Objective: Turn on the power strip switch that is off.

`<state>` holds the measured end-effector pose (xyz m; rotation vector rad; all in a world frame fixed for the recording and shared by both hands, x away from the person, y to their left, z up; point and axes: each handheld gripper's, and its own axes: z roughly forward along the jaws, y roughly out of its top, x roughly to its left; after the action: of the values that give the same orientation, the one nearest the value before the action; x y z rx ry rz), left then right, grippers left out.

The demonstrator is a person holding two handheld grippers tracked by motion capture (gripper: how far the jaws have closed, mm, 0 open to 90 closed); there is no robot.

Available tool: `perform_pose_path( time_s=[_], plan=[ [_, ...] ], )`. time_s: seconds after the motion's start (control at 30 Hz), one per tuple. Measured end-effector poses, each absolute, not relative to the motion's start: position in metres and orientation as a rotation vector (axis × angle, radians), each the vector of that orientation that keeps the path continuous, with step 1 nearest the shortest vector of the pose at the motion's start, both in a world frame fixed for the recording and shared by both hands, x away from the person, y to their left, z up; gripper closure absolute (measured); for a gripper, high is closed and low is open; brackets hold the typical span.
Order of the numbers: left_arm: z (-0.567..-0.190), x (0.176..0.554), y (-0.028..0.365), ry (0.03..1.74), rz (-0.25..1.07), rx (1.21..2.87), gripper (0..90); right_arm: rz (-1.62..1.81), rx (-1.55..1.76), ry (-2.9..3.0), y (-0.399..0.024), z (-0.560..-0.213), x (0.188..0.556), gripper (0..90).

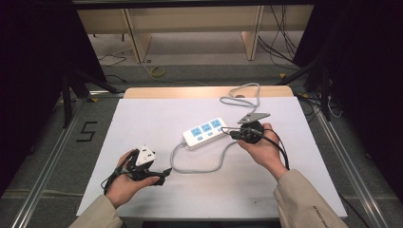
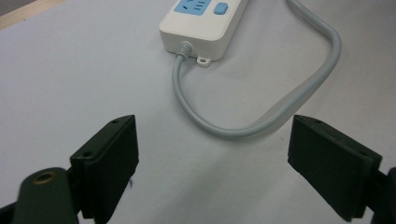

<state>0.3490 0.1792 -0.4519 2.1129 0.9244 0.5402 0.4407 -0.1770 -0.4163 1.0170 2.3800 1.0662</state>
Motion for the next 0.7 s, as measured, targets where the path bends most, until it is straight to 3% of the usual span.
perform_pose_path(
  time_s=[0.7],
  plan=[
    [-0.452,0.349,0.178,0.922,0.537,2.116,16.0,1.035,1.017,2.403,-0.167,-0.419,0.452,90.0]
  ],
)
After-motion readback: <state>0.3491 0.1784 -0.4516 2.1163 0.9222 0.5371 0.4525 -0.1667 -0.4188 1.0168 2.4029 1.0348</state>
